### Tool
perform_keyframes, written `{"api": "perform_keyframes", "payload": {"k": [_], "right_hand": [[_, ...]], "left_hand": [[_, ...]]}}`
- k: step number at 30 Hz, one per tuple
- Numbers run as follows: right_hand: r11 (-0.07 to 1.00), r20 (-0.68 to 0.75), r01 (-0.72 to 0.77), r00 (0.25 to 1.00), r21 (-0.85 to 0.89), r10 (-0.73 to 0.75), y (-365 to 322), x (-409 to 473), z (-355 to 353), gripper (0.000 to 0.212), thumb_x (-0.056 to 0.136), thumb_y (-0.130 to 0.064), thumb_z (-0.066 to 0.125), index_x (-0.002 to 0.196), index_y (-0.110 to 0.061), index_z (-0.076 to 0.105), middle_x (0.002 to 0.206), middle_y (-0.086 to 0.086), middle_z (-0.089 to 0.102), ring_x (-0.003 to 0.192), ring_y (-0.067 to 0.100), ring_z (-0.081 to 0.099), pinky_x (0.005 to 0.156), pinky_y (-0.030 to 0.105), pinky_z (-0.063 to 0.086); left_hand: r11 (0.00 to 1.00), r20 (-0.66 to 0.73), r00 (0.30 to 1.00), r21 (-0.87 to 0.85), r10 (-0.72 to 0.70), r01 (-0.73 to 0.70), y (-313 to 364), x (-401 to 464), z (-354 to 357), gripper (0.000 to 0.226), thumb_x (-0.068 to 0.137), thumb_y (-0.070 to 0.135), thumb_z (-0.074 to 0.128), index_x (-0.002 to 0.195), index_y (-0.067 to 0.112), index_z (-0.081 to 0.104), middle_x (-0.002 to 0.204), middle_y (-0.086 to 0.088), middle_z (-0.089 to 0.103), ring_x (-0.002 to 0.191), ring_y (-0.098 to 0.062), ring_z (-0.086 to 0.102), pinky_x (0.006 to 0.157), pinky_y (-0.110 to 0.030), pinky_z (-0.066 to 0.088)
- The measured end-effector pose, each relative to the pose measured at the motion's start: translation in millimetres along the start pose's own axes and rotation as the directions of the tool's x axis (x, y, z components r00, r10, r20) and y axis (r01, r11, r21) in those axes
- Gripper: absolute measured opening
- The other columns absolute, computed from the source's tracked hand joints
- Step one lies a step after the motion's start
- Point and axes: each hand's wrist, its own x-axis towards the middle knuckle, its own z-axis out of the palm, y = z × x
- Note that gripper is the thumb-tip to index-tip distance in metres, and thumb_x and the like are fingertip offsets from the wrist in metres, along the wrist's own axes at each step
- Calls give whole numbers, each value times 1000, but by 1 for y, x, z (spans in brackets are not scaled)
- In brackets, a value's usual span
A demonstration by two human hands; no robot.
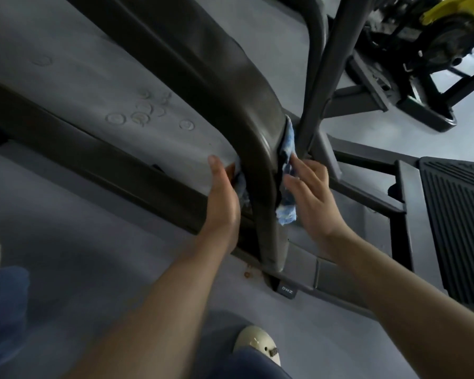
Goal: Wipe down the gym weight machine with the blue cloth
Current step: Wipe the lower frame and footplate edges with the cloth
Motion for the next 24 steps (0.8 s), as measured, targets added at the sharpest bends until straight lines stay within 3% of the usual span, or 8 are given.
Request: {"api": "perform_keyframes", "payload": {"k": [3,7,9,11,16,18,21,24], "right_hand": [[1000,47,22,999,-3,-22,8,3,0,45,96,-18,49,140,-17,38,149,-8,16,129,-6,21,104,12,26],[994,153,105,983,-16,-102,27,5,1,69,81,-35,48,145,-38,23,156,-6,20,143,9,18,118,37,19],[984,170,163,974,-75,-148,34,4,1,65,81,-29,44,135,-51,15,157,-9,16,143,3,12,117,22,15],[969,161,208,969,-136,-186,43,2,0,64,81,-23,41,130,-50,10,156,-12,11,141,-5,8,108,4,12],[937,175,222,968,-269,-179,79,-3,-2,73,79,-12,43,137,-36,5,153,-11,9,132,-14,3,98,-7,10],[945,187,174,974,-279,-124,94,-6,-4,79,81,-4,46,142,-35,6,157,-12,7,130,-17,2,105,1,16],[952,212,121,975,-280,-62,117,-10,-4,85,79,-3,47,149,-32,10,158,-16,4,134,-11,7,108,27,34],[938,222,71,975,-339,6,136,-14,-4,89,81,5,50,149,-31,5,158,-14,2,135,-2,16,101,27,39]], "left_hand": [[999,5,1000,-26,-21,21,-5,9,-4,72,96,56,9,132,10,51,129,-4,58,123,-14,50,100,-24,32],[999,69,997,-27,-23,25,-14,14,-10,78,90,67,8,140,18,43,140,-3,49,130,-14,44,110,-32,30],[1000,85,996,4,-22,22,-23,19,-14,85,80,77,17,142,24,39,144,-1,44,135,-16,37,115,-41,22],[1000,78,997,16,-26,25,-30,22,-16,95,67,82,26,143,25,38,145,0,43,137,-17,35,116,-44,18],[997,54,997,47,-61,59,-54,22,-23,92,77,78,23,144,15,36,143,-5,45,133,-16,40,116,-39,23],[994,80,995,97,-66,58,-67,19,-26,79,85,67,13,139,16,42,137,-2,51,128,-14,46,112,-34,29],[989,75,992,112,-101,93,-88,16,-29,61,95,54,4,119,26,53,122,3,58,113,-7,54,99,-21,37],[983,73,987,124,-142,132,-107,17,-32,61,94,54,1,117,28,52,123,2,59,121,-10,50,106,-25,32]]}}
